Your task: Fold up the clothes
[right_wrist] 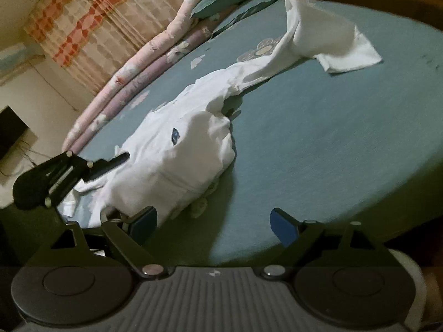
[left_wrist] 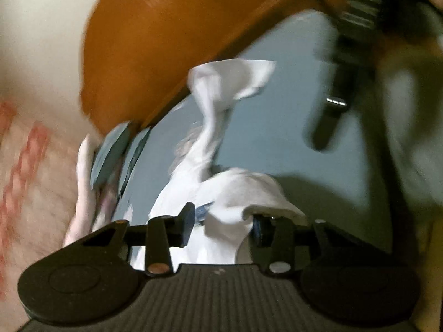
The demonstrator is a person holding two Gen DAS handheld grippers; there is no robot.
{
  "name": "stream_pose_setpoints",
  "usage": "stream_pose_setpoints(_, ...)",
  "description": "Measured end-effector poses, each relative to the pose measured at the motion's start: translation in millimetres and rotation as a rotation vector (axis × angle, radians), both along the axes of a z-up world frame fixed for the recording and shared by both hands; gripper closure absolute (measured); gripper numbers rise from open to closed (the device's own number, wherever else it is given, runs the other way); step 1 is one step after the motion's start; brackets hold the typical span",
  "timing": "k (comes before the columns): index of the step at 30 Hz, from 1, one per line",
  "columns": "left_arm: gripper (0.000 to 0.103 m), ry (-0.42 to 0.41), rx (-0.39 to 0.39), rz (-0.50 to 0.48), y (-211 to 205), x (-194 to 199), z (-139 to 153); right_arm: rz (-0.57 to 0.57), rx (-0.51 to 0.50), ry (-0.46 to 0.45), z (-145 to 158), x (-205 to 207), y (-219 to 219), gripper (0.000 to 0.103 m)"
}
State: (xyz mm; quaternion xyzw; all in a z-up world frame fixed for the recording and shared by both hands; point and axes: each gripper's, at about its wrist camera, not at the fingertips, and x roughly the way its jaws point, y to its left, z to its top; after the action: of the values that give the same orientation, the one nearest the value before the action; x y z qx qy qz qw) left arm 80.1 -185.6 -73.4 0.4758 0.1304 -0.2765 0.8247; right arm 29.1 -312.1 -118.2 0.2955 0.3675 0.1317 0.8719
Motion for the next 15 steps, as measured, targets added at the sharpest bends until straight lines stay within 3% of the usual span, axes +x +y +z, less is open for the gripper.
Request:
stream_pose_setpoints(4,0.061,0.11,-0.167,0.224,35,45,16,0.031,0.047,0.014,-9,11,5,0.009)
stream_pose_setpoints(11,0.06,0.329,-0.376,0.535,106,106,-12,0.09,0.068,0.021,-16,28,28,0.008)
stream_pose_setpoints(15,0.06,0.397,-0.44,0.551,123,110,-28,0.108,0.127,0.006,-21,44,36,0.009)
